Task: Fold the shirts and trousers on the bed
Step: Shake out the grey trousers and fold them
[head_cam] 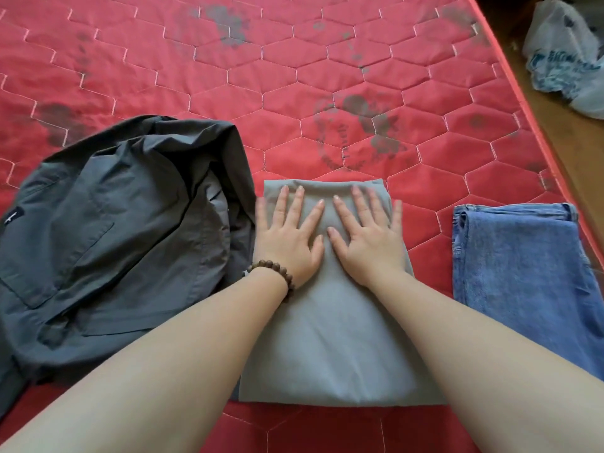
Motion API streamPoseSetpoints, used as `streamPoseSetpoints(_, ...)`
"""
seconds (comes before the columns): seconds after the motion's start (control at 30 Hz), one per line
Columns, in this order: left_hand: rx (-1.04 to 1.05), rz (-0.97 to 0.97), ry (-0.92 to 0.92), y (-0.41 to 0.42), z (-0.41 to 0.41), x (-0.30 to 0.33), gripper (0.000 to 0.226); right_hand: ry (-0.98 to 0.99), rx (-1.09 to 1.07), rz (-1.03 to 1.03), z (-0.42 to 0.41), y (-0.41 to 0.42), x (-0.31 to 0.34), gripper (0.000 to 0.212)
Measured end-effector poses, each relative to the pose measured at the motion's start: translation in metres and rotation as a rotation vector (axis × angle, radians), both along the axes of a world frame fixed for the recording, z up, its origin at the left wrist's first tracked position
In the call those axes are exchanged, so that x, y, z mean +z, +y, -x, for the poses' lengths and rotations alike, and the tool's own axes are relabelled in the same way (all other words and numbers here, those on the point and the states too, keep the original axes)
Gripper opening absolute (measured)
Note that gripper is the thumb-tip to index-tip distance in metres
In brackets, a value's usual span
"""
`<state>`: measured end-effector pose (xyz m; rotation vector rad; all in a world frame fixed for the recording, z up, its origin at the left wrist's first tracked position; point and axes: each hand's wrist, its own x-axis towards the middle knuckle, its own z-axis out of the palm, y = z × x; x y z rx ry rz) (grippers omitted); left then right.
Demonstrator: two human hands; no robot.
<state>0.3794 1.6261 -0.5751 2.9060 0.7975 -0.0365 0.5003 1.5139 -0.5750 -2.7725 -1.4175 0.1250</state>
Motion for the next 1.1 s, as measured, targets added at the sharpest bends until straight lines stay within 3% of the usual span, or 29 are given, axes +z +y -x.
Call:
streamPoseSetpoints(0.13,0.058,0.208,-0.028,0.010,0.000,0.001,0.065,0.004,-0.133,0.052,0.000,0.002,-0.003,0.068)
streamPoseSetpoints(0.3,0.074,0.541,-0.139,0.033,0.000,0.008,0.060,0.253,-0.095,0.140,-0.015,0.006,0.012,0.061)
streamPoseSetpoints(0.4,0.123,0.359,-0.067,0.009,0.013,0.022,0.057,0.169,-0.104,0.199,-0.004,0.001,0.027,0.060)
streamPoseSetpoints(0.5,0.093,0.158,0.030,-0.052,0.048,0.024,0.064,0.057,-0.004,0.002,0.060,-0.031,0.023,0.058)
streamPoseSetpoints(0.6,0.007,0.049,0.025,-0.085,0.092,0.010,0.067,0.055,0.168,-0.046,0.109,-0.087,0.010,0.058)
streamPoseSetpoints(0.7,0.056,0.105,-0.010,-0.078,0.117,-0.003,0.067,0.037,0.138,-0.024,0.099,-0.122,0.003,0.058)
streamPoseSetpoints(0.87,0.178,0.227,-0.117,-0.087,0.114,0.001,0.065,0.122,-0.343,-0.011,0.088,-0.131,0.007,0.062)
streamPoseSetpoints(0.97,0.187,0.272,-0.161,-0.088,0.116,0.006,0.064,0.163,-0.341,-0.118,0.090,-0.133,0.016,0.056)
streamPoseSetpoints(1.1,0.175,0.337,-0.213,-0.104,0.117,0.011,0.064,0.210,-0.350,0.009,0.086,-0.151,0.035,0.053)
